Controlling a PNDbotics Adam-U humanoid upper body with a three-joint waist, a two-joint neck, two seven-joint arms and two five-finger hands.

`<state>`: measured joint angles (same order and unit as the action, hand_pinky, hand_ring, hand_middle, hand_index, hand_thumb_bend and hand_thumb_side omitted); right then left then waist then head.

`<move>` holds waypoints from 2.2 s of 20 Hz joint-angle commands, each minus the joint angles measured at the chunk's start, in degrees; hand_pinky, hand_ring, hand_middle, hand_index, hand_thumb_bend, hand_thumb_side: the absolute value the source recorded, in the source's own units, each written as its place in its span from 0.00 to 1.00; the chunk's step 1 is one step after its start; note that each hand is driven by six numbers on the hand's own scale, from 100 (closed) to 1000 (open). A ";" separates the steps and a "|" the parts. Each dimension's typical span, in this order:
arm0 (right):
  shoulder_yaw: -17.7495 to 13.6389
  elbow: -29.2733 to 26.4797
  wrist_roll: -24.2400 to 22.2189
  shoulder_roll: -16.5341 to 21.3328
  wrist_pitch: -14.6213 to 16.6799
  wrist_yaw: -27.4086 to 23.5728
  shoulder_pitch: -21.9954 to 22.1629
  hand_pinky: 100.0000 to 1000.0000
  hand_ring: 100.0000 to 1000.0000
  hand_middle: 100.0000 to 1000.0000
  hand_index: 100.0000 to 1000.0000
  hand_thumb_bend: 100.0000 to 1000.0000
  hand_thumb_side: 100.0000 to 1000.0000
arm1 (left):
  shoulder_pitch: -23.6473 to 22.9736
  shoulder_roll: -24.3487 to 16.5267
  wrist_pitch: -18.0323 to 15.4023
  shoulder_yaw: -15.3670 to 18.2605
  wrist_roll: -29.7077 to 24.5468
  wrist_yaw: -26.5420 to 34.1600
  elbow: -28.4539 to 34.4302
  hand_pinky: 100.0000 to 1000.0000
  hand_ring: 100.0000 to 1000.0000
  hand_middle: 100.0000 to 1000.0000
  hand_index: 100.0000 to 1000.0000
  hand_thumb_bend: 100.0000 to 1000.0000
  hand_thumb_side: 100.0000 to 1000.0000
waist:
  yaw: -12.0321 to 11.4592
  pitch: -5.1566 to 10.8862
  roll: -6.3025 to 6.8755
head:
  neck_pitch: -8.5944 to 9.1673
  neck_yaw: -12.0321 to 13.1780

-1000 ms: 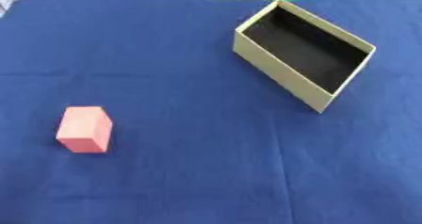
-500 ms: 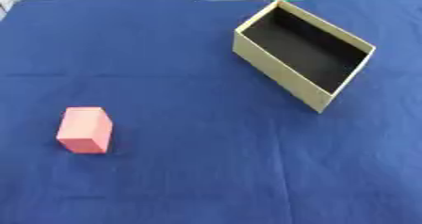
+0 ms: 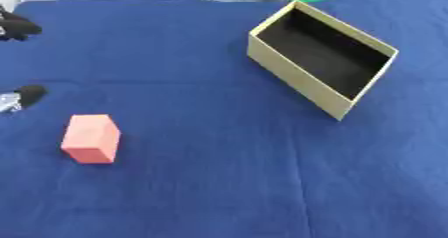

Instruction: Pick up objects on the table and place them in the box.

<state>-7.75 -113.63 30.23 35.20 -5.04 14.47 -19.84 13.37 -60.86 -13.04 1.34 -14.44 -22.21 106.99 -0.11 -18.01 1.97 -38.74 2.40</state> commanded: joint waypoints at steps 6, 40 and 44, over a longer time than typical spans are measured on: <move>-0.26 -0.96 -0.44 2.10 0.12 0.07 -0.53 0.77 0.76 0.76 0.79 0.00 0.93 | 3.91 -3.21 -3.01 -1.94 -14.80 -1.11 0.54 0.79 0.80 0.84 0.93 0.59 0.70 | 0.01 1.25 0.03 | 0.56 0.22; 0.28 -0.96 -1.15 1.69 0.28 -0.25 -0.77 0.77 0.76 0.75 0.79 0.00 0.93 | 12.72 -0.26 10.27 -14.28 -23.07 3.25 -7.60 0.84 0.85 0.87 0.97 0.79 0.73 | 0.55 1.21 0.51 | 0.93 0.92; 0.29 -0.96 -1.17 1.65 0.27 -0.29 -0.72 0.77 0.76 0.75 0.79 0.00 0.93 | 13.25 0.14 10.92 -15.34 -22.90 2.95 -8.57 0.83 0.84 0.85 0.96 0.79 0.74 | 0.64 1.16 0.47 | 0.86 0.98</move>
<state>-7.04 -113.63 29.19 35.21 -4.87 14.44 -20.01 25.83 -59.42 -2.47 -14.27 -37.45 -19.19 98.45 0.48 -17.86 2.50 -38.22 3.21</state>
